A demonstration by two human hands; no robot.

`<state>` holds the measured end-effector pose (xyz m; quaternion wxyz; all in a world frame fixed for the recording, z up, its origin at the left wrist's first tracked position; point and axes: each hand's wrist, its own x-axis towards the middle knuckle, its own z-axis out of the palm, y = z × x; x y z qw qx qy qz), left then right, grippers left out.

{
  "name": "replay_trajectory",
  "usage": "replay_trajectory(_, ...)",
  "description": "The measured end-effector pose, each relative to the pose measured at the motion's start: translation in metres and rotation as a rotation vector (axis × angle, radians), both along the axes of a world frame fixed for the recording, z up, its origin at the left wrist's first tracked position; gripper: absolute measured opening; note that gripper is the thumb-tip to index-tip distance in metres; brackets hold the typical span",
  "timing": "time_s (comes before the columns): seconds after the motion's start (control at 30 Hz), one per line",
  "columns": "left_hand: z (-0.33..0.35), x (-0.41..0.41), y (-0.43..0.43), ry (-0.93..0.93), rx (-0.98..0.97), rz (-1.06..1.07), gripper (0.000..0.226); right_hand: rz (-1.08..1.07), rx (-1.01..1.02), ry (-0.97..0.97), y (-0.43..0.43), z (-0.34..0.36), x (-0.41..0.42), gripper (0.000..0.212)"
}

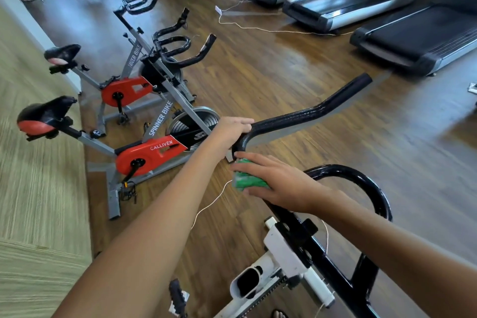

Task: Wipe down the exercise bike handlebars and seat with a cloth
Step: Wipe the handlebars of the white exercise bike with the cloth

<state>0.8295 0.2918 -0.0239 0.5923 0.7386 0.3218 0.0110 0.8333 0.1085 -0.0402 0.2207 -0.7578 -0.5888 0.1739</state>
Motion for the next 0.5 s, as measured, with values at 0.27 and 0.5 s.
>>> replay_trajectory(0.27,0.012,-0.03,-0.046,-0.417,0.129,0.401,0.017,-0.59,0.488,1.581,0.013,0.033,0.018,0.042)
replay_trajectory(0.5,0.016,-0.04,-0.061,-0.384,-0.537,0.214,0.073,-0.704,0.522,1.833,0.023,0.05,0.015,0.026)
